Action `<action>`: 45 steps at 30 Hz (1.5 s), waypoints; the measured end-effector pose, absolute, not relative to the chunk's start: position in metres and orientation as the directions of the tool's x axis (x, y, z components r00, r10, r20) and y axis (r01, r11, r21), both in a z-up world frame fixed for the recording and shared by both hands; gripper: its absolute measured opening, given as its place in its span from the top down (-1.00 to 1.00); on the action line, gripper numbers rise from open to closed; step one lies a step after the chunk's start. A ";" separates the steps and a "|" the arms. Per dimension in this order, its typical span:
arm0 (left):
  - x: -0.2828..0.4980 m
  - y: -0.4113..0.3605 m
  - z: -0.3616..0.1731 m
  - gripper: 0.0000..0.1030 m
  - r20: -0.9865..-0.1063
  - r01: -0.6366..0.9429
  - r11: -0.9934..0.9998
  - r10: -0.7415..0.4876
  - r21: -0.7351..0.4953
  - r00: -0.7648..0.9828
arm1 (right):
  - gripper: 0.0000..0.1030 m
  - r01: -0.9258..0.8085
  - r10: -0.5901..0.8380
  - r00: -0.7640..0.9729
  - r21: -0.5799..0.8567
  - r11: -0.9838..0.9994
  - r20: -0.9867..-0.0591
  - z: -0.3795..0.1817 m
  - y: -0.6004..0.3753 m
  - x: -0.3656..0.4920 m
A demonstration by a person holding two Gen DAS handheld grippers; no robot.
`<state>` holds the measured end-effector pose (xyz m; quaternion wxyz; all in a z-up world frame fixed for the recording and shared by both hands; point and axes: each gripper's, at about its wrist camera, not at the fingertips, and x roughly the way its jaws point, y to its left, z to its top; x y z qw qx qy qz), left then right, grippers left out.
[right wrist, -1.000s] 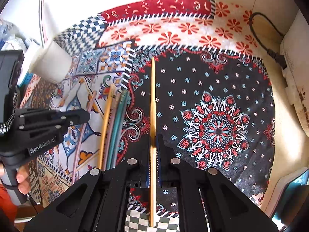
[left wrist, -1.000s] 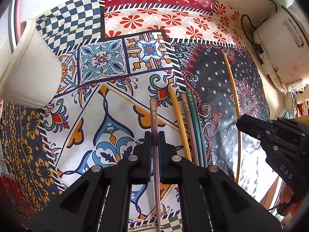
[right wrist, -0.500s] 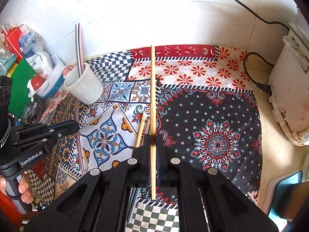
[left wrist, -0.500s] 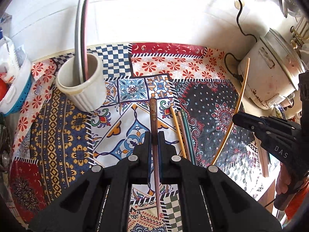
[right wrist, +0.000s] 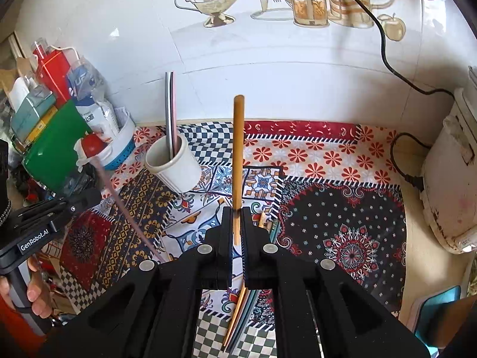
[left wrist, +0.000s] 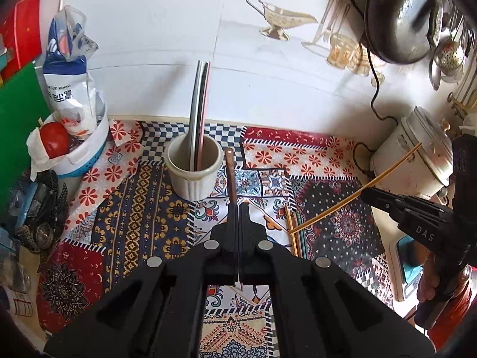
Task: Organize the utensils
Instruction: 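Lift both held sticks and lower them into the white cup, then open both grippers and move them back over the row of sticks, then grasp the yellow stick with left gripper while right gripper grasps the dark brown stick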
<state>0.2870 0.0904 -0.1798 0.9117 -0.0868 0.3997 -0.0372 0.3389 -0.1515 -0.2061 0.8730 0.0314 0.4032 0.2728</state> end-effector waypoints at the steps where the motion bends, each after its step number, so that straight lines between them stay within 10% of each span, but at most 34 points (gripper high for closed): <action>1: 0.285 0.094 -0.176 1.00 -0.712 -0.008 0.982 -0.130 -0.188 0.690 | 0.92 -0.459 0.506 0.528 0.272 0.846 -0.682 -0.204 -0.148 0.340; 23: 0.333 0.096 -0.248 0.70 -0.841 -0.008 0.967 -0.216 -0.253 0.495 | 0.97 -0.465 0.433 0.436 0.214 0.859 -0.789 -0.238 -0.123 0.390; 45: 0.475 -0.005 -0.341 0.61 -0.931 0.052 0.962 -0.273 -0.269 0.243 | 0.61 -0.263 0.363 0.340 0.283 0.922 -0.868 -0.308 -0.190 0.430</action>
